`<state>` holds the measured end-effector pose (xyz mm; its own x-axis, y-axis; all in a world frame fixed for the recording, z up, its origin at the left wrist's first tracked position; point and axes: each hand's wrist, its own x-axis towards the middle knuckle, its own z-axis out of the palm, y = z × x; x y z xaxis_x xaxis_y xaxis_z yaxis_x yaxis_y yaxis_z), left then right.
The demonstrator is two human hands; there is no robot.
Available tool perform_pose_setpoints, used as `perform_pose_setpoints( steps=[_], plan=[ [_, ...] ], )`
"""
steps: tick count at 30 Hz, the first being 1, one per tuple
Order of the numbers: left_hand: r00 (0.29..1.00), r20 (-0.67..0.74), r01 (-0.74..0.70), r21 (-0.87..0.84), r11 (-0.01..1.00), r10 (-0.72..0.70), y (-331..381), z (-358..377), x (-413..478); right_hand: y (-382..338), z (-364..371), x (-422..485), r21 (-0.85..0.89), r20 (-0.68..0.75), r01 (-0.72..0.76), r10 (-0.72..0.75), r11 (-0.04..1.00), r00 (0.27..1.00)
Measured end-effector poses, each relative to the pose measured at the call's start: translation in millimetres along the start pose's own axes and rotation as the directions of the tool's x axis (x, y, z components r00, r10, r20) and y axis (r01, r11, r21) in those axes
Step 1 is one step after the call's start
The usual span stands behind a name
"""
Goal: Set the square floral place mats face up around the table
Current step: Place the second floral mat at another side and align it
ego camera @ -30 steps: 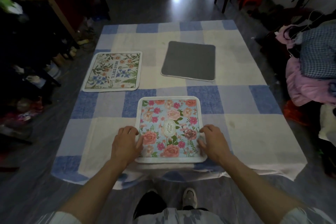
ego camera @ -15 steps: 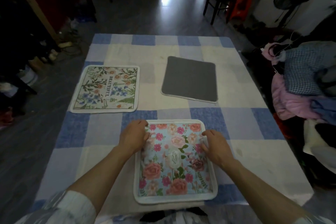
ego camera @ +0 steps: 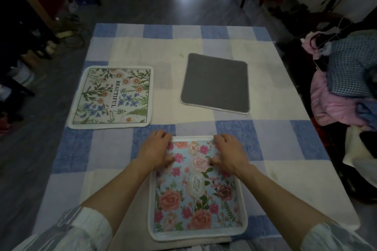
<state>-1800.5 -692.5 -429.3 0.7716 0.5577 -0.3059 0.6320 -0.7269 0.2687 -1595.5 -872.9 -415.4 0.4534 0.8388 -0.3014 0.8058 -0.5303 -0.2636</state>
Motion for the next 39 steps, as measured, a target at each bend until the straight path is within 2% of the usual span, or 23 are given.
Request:
perform_pose_setpoints(
  steps=[7, 28, 32, 39],
  plan=[
    [0.998, 0.027, 0.053, 0.010, 0.999, -0.053, 0.7, -0.7, 3.6, 10.9, 8.5, 18.5, -0.036, 0.052, 0.032, -0.030, 0.999, 0.998],
    [0.999, -0.005, 0.045, -0.047, 0.998, -0.045, 5.1, 0.2, -15.3, 9.5, 4.7, 4.1, 0.040, -0.005, 0.032, -0.031, 0.999, 0.999],
    [0.994, -0.113, -0.003, -0.149, 0.989, -0.014, 7.1, -6.8, -17.9, 6.4, -5.7, -1.7, 0.074, -0.075, 0.020, -0.014, 0.997, 0.997],
    [0.959, -0.274, -0.131, -0.182, 0.974, 0.078, 28.8, -31.8, -7.8, 4.8, -37.2, -19.3, 0.088, -0.221, -0.012, 0.032, 0.996, 0.975]
  ],
)
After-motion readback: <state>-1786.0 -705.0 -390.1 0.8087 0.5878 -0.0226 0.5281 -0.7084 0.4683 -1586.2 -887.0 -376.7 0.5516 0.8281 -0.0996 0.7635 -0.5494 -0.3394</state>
